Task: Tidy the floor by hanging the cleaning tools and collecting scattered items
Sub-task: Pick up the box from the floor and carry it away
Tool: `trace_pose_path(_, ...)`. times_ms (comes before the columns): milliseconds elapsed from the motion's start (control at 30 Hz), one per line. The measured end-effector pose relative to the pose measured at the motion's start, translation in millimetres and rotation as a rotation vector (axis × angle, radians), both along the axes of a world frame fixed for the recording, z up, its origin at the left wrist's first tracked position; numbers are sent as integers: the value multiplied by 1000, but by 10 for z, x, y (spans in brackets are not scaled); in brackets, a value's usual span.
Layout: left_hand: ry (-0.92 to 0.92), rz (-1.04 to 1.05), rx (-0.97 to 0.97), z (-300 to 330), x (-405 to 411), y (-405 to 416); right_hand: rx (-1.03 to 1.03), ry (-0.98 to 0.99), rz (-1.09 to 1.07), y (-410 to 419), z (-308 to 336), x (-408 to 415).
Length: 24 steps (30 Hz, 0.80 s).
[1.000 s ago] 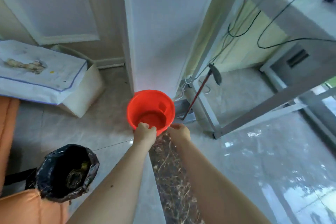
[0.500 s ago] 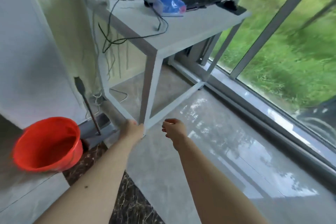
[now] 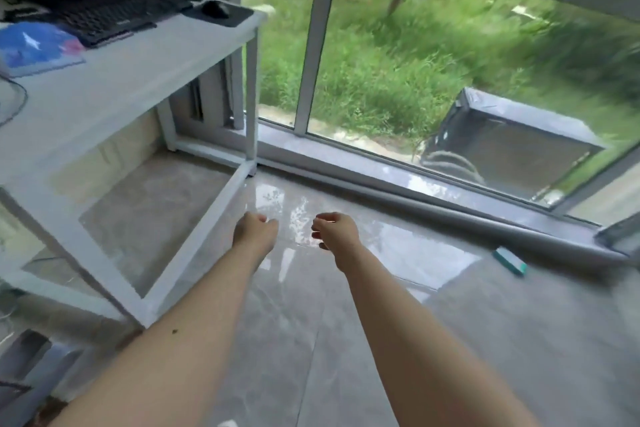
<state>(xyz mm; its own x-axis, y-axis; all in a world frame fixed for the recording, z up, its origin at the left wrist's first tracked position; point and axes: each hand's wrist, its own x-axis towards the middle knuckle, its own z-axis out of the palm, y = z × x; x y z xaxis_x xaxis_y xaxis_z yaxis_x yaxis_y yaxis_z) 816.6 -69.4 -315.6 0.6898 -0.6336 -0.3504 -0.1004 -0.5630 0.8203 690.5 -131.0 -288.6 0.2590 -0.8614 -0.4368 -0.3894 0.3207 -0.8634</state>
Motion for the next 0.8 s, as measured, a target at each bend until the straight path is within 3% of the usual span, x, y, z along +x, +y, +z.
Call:
trace_pose_path(433,102,-378,-14,198,-1069,-2454,-5,26,-420,-1846,119,-1241)
trace_pose_path(800,157,-656,-9,211,-2352,-3722,16,37,-739,-2697,87,-2462)
